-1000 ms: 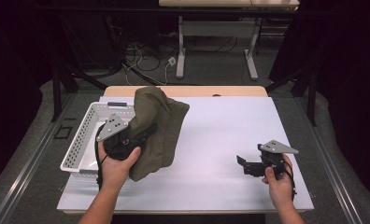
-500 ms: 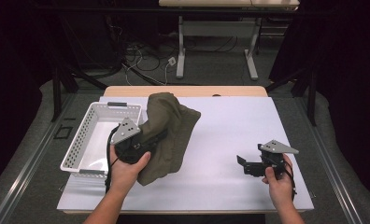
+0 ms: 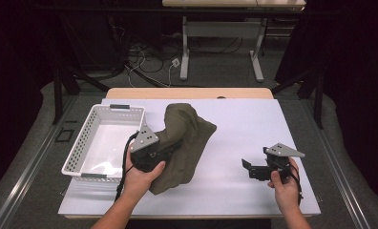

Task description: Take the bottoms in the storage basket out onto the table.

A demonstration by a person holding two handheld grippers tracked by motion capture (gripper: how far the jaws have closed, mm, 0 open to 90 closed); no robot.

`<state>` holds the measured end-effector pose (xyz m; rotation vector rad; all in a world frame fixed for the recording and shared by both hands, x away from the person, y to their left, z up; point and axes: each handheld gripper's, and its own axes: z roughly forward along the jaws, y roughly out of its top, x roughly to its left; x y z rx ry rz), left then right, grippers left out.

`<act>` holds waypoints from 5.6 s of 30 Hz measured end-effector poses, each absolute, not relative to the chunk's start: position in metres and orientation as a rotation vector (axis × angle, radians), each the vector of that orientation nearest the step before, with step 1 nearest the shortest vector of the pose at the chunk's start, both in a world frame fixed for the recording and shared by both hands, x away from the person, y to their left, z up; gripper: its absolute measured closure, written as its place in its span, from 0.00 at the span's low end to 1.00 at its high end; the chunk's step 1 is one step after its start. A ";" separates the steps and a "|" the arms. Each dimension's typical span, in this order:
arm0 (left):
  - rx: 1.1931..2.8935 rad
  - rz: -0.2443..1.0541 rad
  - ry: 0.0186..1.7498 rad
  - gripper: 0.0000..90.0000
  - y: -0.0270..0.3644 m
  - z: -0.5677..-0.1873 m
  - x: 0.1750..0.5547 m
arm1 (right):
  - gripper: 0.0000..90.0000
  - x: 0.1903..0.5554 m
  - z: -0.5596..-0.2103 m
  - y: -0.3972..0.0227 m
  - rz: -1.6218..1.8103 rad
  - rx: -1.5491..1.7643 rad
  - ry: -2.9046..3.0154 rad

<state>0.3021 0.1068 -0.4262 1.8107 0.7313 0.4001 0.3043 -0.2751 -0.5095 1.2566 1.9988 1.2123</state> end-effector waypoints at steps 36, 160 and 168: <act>1.956 0.298 0.704 0.80 0.067 -0.468 0.306 | 0.06 0.305 -0.510 -0.275 1.206 1.251 2.004; 1.948 0.100 1.011 0.00 0.075 -0.538 0.363 | 0.07 0.305 -0.513 -0.272 1.198 1.255 2.026; 1.923 0.111 1.004 0.00 0.077 -0.527 0.360 | 0.07 0.305 -0.512 -0.272 1.199 1.252 2.026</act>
